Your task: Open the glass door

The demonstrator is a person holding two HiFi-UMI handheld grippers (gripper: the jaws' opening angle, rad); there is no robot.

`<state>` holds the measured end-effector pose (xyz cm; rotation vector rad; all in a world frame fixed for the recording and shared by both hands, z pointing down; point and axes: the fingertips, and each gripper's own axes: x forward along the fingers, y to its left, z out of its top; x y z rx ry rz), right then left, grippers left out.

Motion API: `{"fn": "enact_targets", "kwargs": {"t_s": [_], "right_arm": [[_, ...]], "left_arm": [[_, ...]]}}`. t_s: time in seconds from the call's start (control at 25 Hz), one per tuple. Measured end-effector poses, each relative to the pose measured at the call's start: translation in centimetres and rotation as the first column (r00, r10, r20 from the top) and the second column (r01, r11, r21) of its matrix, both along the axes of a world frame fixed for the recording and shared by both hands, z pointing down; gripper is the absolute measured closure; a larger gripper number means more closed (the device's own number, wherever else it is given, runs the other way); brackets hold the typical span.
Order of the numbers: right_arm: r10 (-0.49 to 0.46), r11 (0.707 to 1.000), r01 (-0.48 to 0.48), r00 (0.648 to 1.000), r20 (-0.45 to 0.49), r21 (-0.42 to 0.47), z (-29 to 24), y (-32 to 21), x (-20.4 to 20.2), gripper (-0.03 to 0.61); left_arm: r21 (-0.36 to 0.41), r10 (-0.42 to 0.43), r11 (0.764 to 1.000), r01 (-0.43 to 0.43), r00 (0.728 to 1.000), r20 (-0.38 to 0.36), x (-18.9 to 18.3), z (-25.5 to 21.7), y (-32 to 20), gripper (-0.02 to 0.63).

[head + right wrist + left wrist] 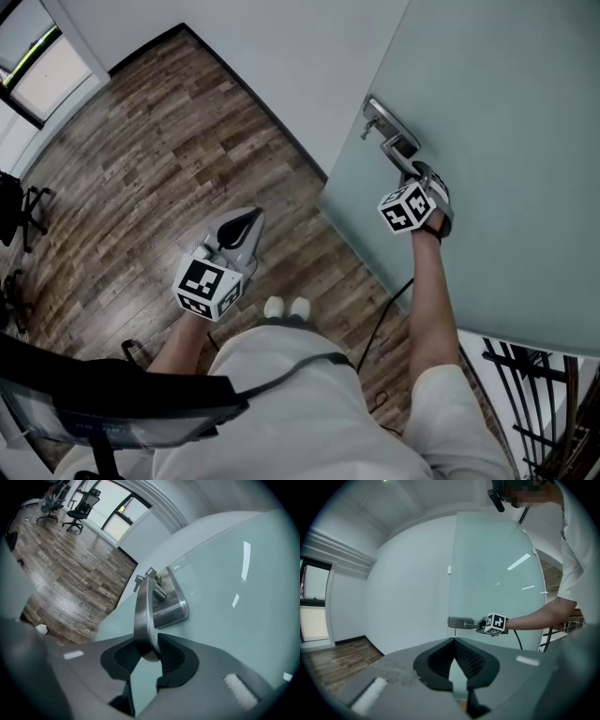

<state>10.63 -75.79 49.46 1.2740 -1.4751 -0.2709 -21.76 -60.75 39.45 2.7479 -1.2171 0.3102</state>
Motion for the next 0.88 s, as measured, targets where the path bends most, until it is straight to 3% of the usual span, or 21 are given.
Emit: {"fn": "enact_targets", "kwargs": {"t_s": [0.12, 0.2, 0.28, 0.32, 0.4, 0.52, 0.56, 0.6, 0.68, 0.88], "right_arm": [[0.037, 0.999, -0.037, 0.999, 0.001, 0.008, -1.0, 2.2, 1.6, 0.483], [0.052, 0.997, -0.054, 0.997, 0.052, 0.049, -2.3, 4.6, 2.0, 0.488], [0.029, 0.992, -0.053, 0.979, 0.201, 0.116, -3.9, 7.4, 0.6, 0.534], [-0.002, 0.988, -0.048, 0.949, 0.315, 0.149, -4.7, 8.9, -0.7, 0.557], [-0.083, 0.977, -0.044, 0.822, 0.564, 0.208, -6.6, 12.0, -3.9, 0.569], [-0.174, 0.964, -0.068, 0.572, 0.802, 0.258, -9.1, 16.0, -7.7, 0.571], [-0.190, 0.961, -0.077, 0.519, 0.834, 0.267, -9.6, 17.0, -8.4, 0.571], [-0.203, 0.958, -0.082, 0.489, 0.849, 0.276, -9.9, 17.9, -9.0, 0.571], [-0.221, 0.953, -0.081, 0.475, 0.852, 0.292, -10.2, 19.1, -9.7, 0.571], [-0.219, 0.947, -0.102, 0.488, 0.845, 0.304, -10.2, 20.8, -9.7, 0.571]], "left_arm": [[0.007, 0.005, 1.000, -0.005, 1.000, -0.006, 0.2, -0.6, 0.6, 0.614], [0.014, 0.017, 1.000, -0.017, 1.000, -0.013, 0.7, -1.1, 1.2, 0.614], [0.024, 0.033, 0.999, -0.033, 0.999, -0.021, 1.4, -1.5, 1.6, 0.614], [0.030, 0.042, 0.999, -0.041, 0.999, -0.025, 1.8, -1.7, 1.7, 0.614], [0.043, 0.058, 0.997, -0.057, 0.998, -0.033, 2.4, -2.2, 2.1, 0.614], [0.065, 0.081, 0.995, -0.079, 0.996, -0.043, 3.3, -3.0, 2.7, 0.614], [0.070, 0.088, 0.994, -0.085, 0.995, -0.045, 3.7, -3.3, 2.8, 0.614], [0.074, 0.093, 0.993, -0.089, 0.995, -0.046, 4.0, -3.4, 2.9, 0.614], [0.078, 0.099, 0.992, -0.095, 0.994, -0.046, 4.5, -3.4, 3.1, 0.614], [0.080, 0.106, 0.992, -0.102, 0.993, -0.052, 4.6, -3.2, 4.0, 0.614]]}}
